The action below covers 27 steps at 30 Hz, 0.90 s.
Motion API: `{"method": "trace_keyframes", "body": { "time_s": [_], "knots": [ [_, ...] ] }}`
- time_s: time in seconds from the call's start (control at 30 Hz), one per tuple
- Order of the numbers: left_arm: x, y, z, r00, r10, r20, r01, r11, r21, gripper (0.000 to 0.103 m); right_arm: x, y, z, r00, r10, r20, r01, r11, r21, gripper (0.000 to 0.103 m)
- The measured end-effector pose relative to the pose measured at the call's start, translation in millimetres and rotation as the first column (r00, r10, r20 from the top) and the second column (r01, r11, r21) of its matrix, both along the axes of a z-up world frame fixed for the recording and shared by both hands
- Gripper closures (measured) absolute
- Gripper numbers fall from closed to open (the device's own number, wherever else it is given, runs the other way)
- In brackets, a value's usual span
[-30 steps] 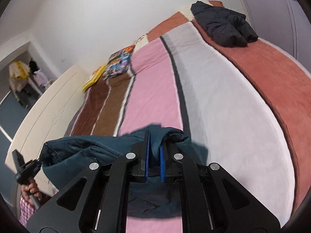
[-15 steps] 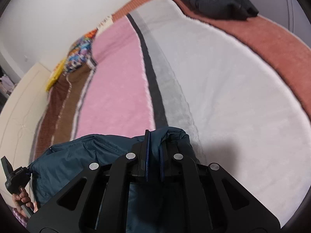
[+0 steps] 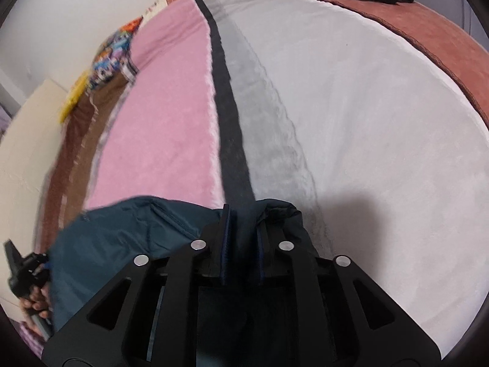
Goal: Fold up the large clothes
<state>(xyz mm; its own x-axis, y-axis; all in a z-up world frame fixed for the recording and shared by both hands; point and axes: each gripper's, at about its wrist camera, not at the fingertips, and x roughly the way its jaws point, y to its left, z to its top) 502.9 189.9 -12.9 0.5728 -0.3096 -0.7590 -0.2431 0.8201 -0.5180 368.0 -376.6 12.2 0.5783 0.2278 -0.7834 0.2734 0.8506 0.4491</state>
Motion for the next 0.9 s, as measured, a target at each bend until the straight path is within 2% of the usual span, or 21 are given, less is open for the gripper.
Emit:
{"method": "trace_keyframes", "body": {
  "time_s": [0.07,0.13,0.2,0.3,0.33,0.37,0.47,0.5,0.53,0.57,0.67,0.7,0.77,0.83,0.9],
  "knots": [
    [-6.2,5.5,20.0,0.999,0.023,0.043,-0.022,0.999,-0.034,0.066,-2.1,-7.0,13.2,1.0,-0.009,0.02,0.008,0.998,0.061,0.081],
    [-15.2,8.9,43.3,0.991,0.058,0.118,-0.057,0.998,-0.013,0.051,-5.3,-11.2,26.9,0.999,-0.016,0.039,0.011,0.995,0.103,0.077],
    [-21.7,9.2,62.6,0.982,0.065,0.176,-0.068,0.998,0.013,0.051,-7.9,-10.7,38.7,0.998,-0.008,0.058,0.0,0.992,0.127,0.07],
    [-29.0,0.1,78.7,0.981,0.026,0.19,-0.031,0.999,0.023,0.051,-9.3,-8.2,50.3,0.997,-0.02,0.076,0.01,0.992,0.123,0.059],
    [-30.0,-3.9,78.8,0.981,0.011,0.193,-0.017,0.999,0.027,0.051,-12.3,-8.8,55.2,0.994,-0.041,0.098,0.03,0.993,0.116,0.05],
    [-33.4,-12.8,79.8,0.981,-0.017,0.192,0.009,0.999,0.044,0.051,-16.0,-10.9,60.0,0.99,-0.072,0.124,0.059,0.992,0.109,0.046],
    [-37.6,-37.8,75.1,0.979,-0.089,0.186,0.074,0.993,0.087,0.051,-19.4,-15.8,68.1,0.983,-0.119,0.143,0.105,0.989,0.101,0.046],
    [-37.8,-46.9,70.2,0.977,-0.116,0.181,0.099,0.99,0.1,0.051,-20.7,-11.8,70.2,0.983,-0.107,0.148,0.097,0.993,0.073,0.046],
    [-37.2,-56.0,63.4,0.975,-0.143,0.17,0.125,0.985,0.116,0.051,-21.8,-7.1,71.2,0.985,-0.083,0.15,0.078,0.996,0.044,0.048],
    [-35.0,-61.6,57.2,0.975,-0.158,0.158,0.138,0.982,0.128,0.051,-23.8,0.4,71.1,0.988,-0.046,0.15,0.046,0.999,0.006,0.061],
    [-27.3,-83.5,31.2,0.975,-0.198,0.102,0.179,0.969,0.168,0.052,-25.0,31.1,51.9,0.991,0.083,0.109,-0.081,0.996,-0.023,0.082],
    [-24.6,-89.4,21.1,0.976,-0.204,0.075,0.186,0.963,0.196,0.052,-24.5,39.3,42.5,0.99,0.113,0.086,-0.111,0.993,-0.028,0.085],
    [-20.3,-94.0,2.4,0.977,-0.21,0.023,0.199,0.949,0.245,0.053,-18.9,56.0,19.9,0.99,0.14,0.012,-0.139,0.986,-0.093,0.088],
    [-16.5,-88.5,-15.7,0.981,-0.192,-0.018,0.191,0.947,0.259,0.054,-13.6,61.4,-0.6,0.991,0.125,-0.051,-0.131,0.981,-0.146,0.092],
    [-16.0,-77.4,-24.0,0.984,-0.175,-0.022,0.175,0.955,0.24,0.054,-9.8,57.3,-16.9,0.991,0.099,-0.085,-0.11,0.983,-0.145,0.097]
  ]
}}
